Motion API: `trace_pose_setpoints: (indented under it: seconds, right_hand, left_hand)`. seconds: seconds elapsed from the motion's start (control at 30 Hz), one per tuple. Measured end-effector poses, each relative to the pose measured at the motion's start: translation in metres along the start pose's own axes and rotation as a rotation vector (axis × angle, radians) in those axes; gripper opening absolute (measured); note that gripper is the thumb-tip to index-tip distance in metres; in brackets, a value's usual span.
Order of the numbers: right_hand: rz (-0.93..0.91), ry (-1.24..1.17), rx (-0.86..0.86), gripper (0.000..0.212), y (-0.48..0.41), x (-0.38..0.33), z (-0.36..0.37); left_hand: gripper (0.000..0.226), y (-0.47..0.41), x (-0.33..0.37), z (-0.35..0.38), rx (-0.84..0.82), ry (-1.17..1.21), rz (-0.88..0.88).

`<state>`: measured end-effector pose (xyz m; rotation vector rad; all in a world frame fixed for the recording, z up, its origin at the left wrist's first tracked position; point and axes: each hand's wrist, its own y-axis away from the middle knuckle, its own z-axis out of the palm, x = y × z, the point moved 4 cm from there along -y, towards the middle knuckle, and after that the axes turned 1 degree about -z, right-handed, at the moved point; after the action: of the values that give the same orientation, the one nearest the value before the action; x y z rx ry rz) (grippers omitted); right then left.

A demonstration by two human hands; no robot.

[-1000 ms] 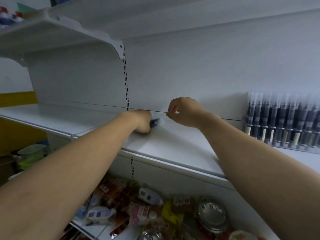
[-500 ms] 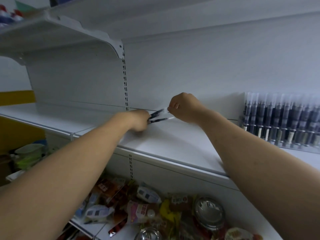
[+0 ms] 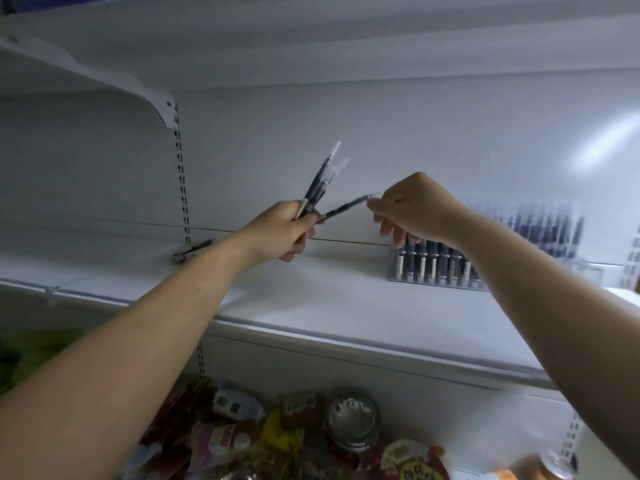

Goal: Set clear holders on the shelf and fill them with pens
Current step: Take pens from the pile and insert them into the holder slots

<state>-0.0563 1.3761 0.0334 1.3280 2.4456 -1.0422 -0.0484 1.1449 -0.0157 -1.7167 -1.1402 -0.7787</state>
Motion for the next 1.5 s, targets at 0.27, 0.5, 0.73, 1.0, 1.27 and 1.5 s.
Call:
trace_pose_setpoints:
  seconds: [0.27, 0.5, 0.73, 1.0, 1.27, 1.5]
  right_hand:
    - [0.065, -0.407, 0.310, 0.019, 0.050, 0.068, -0.091]
    - [0.111, -0.701, 0.535, 0.017, 0.058, 0.125, -0.144]
    - [0.111, -0.579, 0.663, 0.013, 0.059, 0.168, -0.154]
    - [0.092, -0.186, 0.575, 0.015, 0.063, 0.184, -0.135]
    - [0.068, -0.019, 0.496, 0.012, 0.059, 0.174, -0.124]
    - [0.098, 0.043, 0.366, 0.011, 0.061, 0.169, -0.109]
  left_hand:
    - [0.017, -0.045, 0.062, 0.119, -0.226, 0.163, 0.137]
    - [0.021, -0.076, 0.109, 0.189, -0.340, 0.097, 0.210]
    - [0.026, -0.091, 0.100, 0.209, -0.404, 0.070, 0.237]
    - [0.025, -0.088, 0.073, 0.208, -0.411, 0.080, 0.230]
    - [0.028, -0.088, 0.061, 0.203, -0.373, 0.108, 0.237]
    - [0.027, -0.088, 0.059, 0.203, -0.355, 0.081, 0.270]
